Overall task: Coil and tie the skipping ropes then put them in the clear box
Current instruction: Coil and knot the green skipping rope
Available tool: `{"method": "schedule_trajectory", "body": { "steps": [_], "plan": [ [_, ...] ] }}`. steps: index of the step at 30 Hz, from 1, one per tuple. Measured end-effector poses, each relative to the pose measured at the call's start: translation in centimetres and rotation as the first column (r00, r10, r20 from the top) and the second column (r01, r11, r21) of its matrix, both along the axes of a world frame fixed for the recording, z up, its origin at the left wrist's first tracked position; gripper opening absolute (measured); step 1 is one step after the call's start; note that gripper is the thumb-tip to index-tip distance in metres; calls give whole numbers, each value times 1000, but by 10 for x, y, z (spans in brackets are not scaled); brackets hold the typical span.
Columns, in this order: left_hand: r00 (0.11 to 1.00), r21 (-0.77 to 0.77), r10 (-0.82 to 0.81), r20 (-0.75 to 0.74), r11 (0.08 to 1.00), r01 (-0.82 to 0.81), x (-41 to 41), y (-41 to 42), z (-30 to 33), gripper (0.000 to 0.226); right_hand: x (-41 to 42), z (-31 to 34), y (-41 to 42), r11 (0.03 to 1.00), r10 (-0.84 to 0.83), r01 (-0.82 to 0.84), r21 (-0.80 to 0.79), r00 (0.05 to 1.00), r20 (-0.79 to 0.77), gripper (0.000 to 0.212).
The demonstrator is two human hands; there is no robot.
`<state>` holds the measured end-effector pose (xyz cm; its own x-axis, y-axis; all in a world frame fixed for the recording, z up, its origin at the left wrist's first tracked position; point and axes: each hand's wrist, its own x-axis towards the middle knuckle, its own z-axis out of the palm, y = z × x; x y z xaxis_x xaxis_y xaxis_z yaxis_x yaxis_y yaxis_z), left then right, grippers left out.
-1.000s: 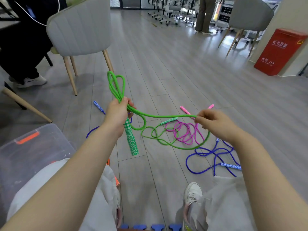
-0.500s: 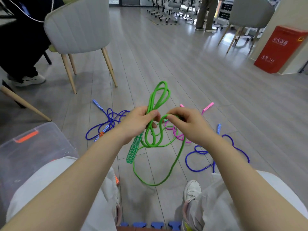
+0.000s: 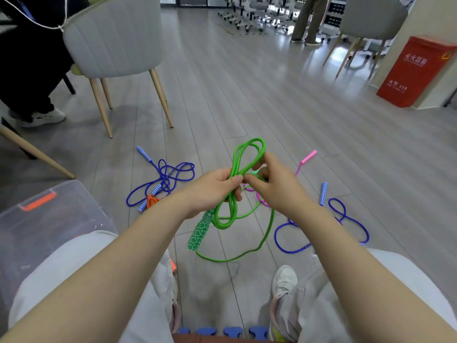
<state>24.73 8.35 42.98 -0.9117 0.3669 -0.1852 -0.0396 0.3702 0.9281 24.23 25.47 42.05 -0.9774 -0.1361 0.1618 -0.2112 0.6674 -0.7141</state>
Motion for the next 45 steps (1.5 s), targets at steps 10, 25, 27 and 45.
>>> {"method": "schedule_trajectory", "body": {
  "steps": [10, 25, 27, 45],
  "plan": [
    [922, 342, 387, -27, 870, -355, -21, -19, 14, 27, -3, 23, 30, 953, 106, -23, -303, 960, 261, 10],
    [926, 326, 359, 119, 866, -378, -17, -7, 5, 17, 4, 17, 1, 918, 62, -27, -395, 995, 76, 18],
    [939, 304, 322, 117, 889, -343, -13, -1, 5, 16, 3, 15, -3, 943, 47, -30, -330, 998, 46, 27],
    [915, 91, 386, -121, 922, -377, -12, -2, 0, 21, 4, 12, -8, 958, 217, -177, -226, 962, 168, 11]
  ]
}}
